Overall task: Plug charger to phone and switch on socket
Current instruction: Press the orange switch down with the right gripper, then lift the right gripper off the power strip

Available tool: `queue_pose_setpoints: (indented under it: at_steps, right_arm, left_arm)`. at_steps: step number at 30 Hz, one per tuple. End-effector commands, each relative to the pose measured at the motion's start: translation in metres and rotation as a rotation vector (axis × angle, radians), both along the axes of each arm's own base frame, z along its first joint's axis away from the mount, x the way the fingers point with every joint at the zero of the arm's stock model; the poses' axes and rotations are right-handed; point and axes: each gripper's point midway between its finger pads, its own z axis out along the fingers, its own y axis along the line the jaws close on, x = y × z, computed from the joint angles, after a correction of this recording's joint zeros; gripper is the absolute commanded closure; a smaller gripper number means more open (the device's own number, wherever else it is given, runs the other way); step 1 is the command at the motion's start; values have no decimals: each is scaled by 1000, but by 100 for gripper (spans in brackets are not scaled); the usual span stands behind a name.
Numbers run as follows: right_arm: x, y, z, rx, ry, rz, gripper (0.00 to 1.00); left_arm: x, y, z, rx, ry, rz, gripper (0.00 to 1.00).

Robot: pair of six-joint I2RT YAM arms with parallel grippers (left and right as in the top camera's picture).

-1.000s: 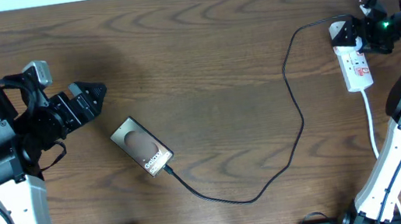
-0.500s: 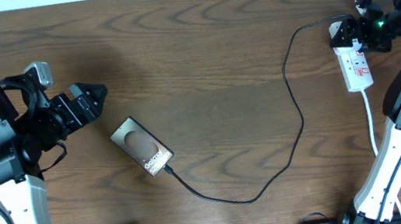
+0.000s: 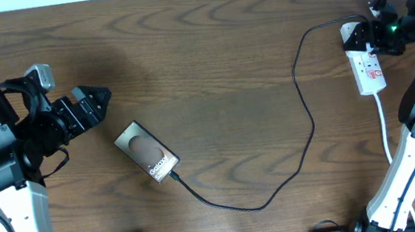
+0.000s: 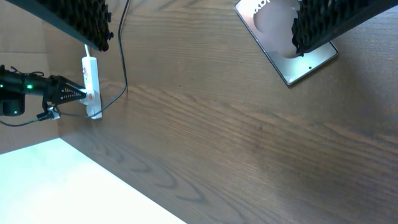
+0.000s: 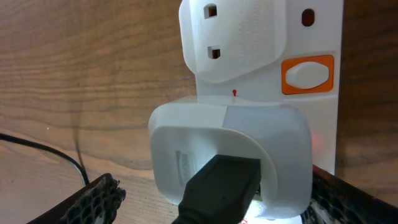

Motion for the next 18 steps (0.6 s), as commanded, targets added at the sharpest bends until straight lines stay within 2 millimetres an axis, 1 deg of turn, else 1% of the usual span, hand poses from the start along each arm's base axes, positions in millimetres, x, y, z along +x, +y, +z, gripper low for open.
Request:
queue_pose_setpoints:
  at_steps: [1,2,3,5,9,12,16,18]
  right_arm:
    - [-26,78,-49,223,209,9,14]
    - [-25,72,-50,186,220,-7,14]
    - [-24,63,-48,146,225,-25,14]
    - [-22,53,-40,103,217,-37,13]
    - [-17,29,-12,31,193,-63,13]
    - [-15,8,16,-40,184,-114,13]
    - [-12,-20,69,-143,115,-183,13]
    - [-13,-33,99,-214,73,-233,13]
  left_arm:
    - [0,0,0,9,-7,-15,8]
    - [0,0,0,8,-7,-15,8]
    - [0,0,0,8,-7,-15,8]
    - [0,0,0,8,-7,-14,8]
    - [0,0,0,9,-7,-14,8]
    - [1,5,-3,34,3,8,8]
    - [2,9,-6,54,10,25,8]
    - [2,9,-6,55,10,26,8]
